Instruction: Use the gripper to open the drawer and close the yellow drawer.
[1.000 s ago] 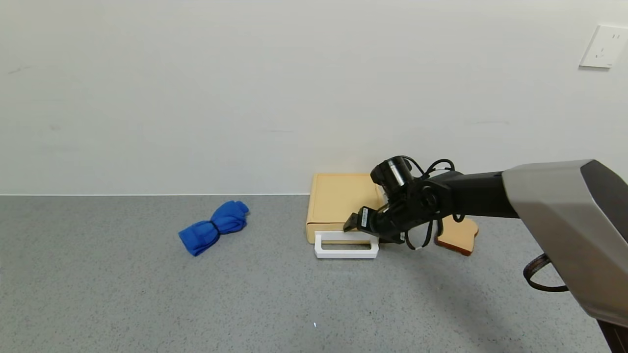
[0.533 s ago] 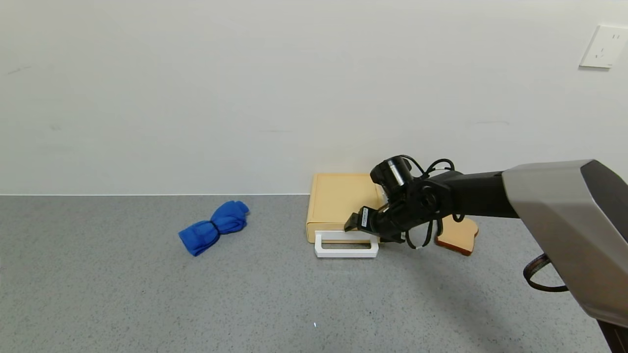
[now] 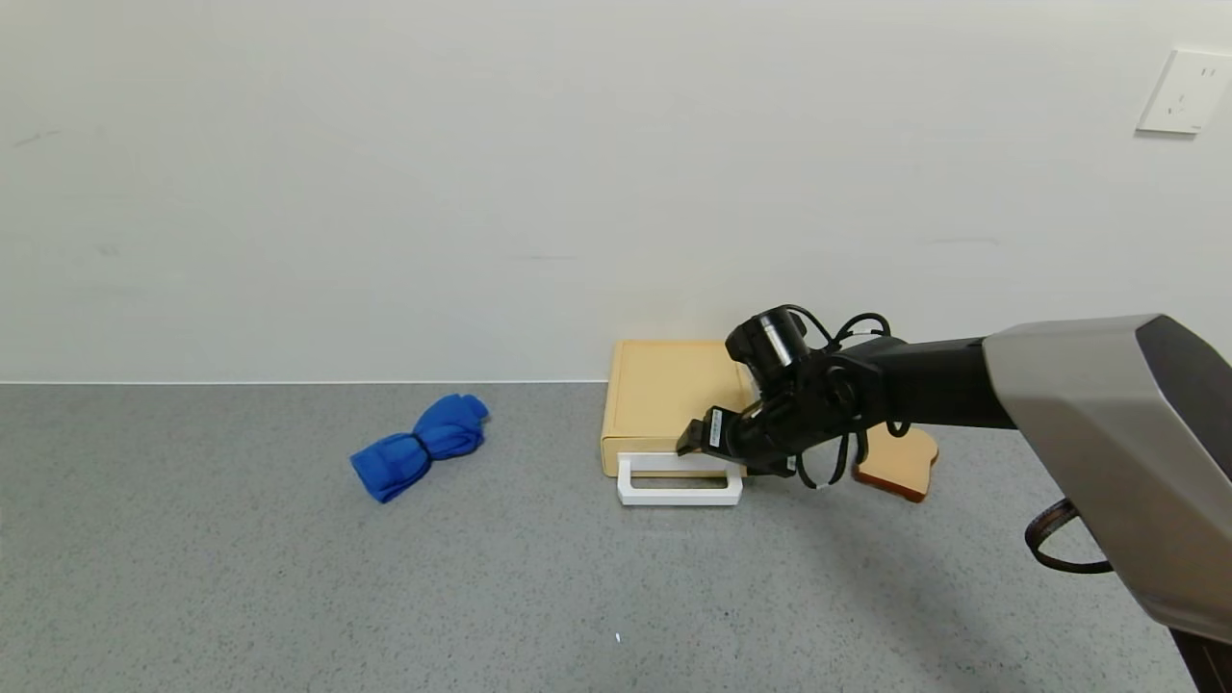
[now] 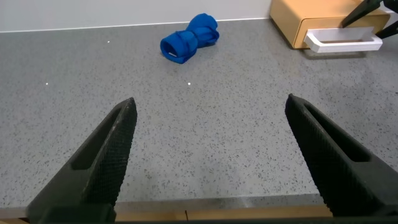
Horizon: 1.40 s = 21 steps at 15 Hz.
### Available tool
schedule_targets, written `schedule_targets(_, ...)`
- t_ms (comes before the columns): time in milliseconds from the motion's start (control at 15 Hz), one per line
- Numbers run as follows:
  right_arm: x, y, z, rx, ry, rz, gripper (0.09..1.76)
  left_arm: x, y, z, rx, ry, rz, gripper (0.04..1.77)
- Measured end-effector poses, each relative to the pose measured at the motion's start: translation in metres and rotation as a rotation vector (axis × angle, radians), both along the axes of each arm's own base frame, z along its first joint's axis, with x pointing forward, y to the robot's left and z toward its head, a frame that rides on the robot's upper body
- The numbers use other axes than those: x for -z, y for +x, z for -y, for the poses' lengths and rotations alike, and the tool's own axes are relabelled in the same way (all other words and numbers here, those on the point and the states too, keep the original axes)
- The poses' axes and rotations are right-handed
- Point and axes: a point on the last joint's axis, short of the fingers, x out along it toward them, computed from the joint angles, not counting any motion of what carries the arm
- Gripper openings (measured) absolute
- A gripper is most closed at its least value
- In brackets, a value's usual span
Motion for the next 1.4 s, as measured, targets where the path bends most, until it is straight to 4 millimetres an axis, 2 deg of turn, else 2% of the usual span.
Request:
schedule_targets(200,-0.002,-0.001,0.000,0.002,-0.003,0.000,1.71,0.000,0.000,0.000,-0.001,0.000,0.000,1.72)
schedule_targets(333,-0.011,-0.007,0.000,-0.003,-0.001,0.005,1.71,0.000,0.000,0.000,0.000,0.000,0.000,1.72)
schedule_targets(467,-0.030,-0.019,0.000,-0.017,0.001,0.012,1.71,0.000,0.000,0.000,0.000,0.000,0.000,1.72)
schedule_targets(667,-0.071,-0.043,0.009,-0.060,-0.003,0.061,1.71,0.000,0.000,0.000,0.000,-0.001,0.000,1.72)
schedule_targets(800,-0.097,-0.064,0.022,-0.103,-0.023,0.117,1.71,0.000,0.000,0.000,0.001,0.001,-0.001,1.72)
schedule_targets(1133,-0.148,-0.139,0.065,-0.213,-0.071,0.300,1.71,0.000,0.000,0.000,0.000,0.002,-0.001,1.72)
schedule_targets(1400,-0.164,-0.204,0.105,-0.217,-0.120,0.456,1.71,0.000,0.000,0.000,0.000,0.001,-0.001,1.72)
